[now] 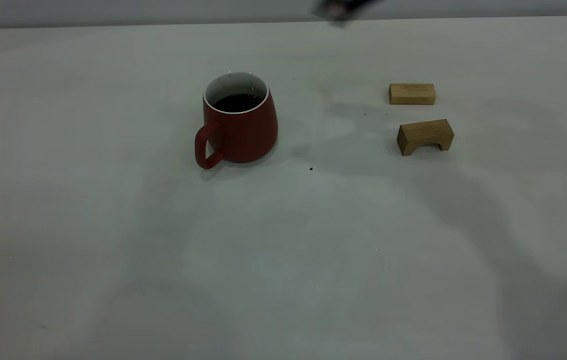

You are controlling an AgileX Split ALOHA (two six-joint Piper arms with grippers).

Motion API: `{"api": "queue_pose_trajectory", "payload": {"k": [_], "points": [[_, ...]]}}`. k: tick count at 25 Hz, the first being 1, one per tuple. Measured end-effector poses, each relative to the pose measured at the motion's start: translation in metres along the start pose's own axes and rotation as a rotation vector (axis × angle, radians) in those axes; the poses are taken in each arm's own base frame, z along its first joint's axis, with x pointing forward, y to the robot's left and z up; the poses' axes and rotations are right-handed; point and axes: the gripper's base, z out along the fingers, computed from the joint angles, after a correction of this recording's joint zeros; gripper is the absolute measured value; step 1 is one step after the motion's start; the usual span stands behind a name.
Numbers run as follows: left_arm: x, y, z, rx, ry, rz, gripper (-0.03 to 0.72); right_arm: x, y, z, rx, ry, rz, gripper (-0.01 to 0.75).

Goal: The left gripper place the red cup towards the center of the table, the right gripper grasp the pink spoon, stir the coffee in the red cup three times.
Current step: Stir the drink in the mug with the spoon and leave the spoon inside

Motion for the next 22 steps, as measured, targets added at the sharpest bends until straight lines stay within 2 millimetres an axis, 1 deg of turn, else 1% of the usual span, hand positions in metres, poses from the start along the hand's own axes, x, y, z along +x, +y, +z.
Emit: {"api": "queue_pose_trajectory", "payload": {"k": [3,6,8,11,13,15,19,22], "points": [[0.000,0.000,0.000,0.000,0.000,0.000,0.363,0.006,0.021,0.003,-0.177,0.034,0.215,0.133],[0.000,0.000,0.000,0.000,0.000,0.000,0.363,0.008,0.031,0.012,-0.305,0.105,0.531,0.133],[0.000,0.000,0.000,0.000,0.000,0.000,0.363,0.011,0.034,0.024,-0.349,0.169,0.745,0.133],[0.000,0.000,0.000,0.000,0.000,0.000,0.363,0.020,0.035,0.046,-0.355,0.245,0.964,0.133],[0.000,0.000,0.000,0.000,0.000,0.000,0.363,0.024,0.036,0.057,-0.365,0.284,1.075,0.133],[0.000,0.000,0.000,0.000,0.000,0.000,0.363,0.025,0.036,0.065,-0.378,0.306,1.141,0.133],[0.000,0.000,0.000,0.000,0.000,0.000,0.363,0.017,0.032,0.084,-0.387,0.311,1.175,0.133],[0.000,0.000,0.000,0.000,0.000,0.000,0.363,0.013,0.025,0.101,-0.380,0.314,1.201,0.133]]}}
